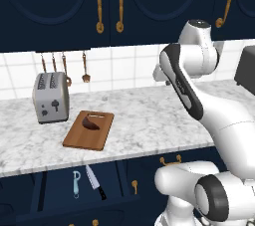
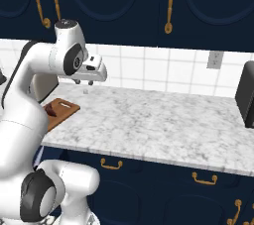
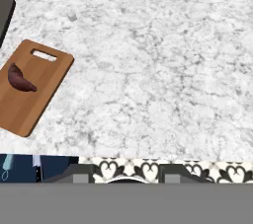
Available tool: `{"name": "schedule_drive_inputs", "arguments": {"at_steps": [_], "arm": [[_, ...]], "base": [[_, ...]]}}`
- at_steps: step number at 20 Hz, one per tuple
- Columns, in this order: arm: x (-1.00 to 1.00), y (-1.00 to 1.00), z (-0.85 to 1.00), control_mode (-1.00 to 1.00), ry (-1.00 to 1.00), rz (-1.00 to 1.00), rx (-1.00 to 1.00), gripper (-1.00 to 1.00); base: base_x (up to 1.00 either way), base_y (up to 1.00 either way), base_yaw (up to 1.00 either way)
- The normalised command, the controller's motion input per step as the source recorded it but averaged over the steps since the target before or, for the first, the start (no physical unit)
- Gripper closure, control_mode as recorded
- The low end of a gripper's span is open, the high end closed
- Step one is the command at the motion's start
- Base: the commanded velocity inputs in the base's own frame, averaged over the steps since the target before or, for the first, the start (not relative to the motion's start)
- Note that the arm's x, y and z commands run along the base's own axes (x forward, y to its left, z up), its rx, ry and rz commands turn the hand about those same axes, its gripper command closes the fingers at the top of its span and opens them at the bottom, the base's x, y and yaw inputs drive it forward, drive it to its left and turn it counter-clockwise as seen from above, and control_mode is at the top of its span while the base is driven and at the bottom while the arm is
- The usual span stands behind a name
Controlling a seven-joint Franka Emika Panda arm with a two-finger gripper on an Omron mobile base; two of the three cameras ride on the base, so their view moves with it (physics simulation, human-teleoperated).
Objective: Place the appropriate cutting tool for cutting the potato skin on the cutting board.
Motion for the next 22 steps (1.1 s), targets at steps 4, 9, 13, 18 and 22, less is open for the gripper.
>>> {"name": "schedule_drive_inputs", "arguments": {"at_steps": [4,9,13,18,22], "arm": [[0.00,0.11,0.00,-1.00,0.00,0.00,-0.07,-1.00],[0.00,0.28,0.00,-1.00,0.01,0.00,-0.15,-1.00],[0.00,0.26,0.00,-1.00,0.00,0.00,-0.14,-1.00],[0.00,0.09,0.00,-1.00,0.01,0.00,-0.06,-1.00],[0.00,0.00,0.00,-1.00,0.00,0.00,0.00,-1.00]], "base": [[0.00,0.00,0.00],[0.00,0.00,0.00],[0.00,0.00,0.00],[0.00,0.00,0.00],[0.00,0.00,0.00]]}}
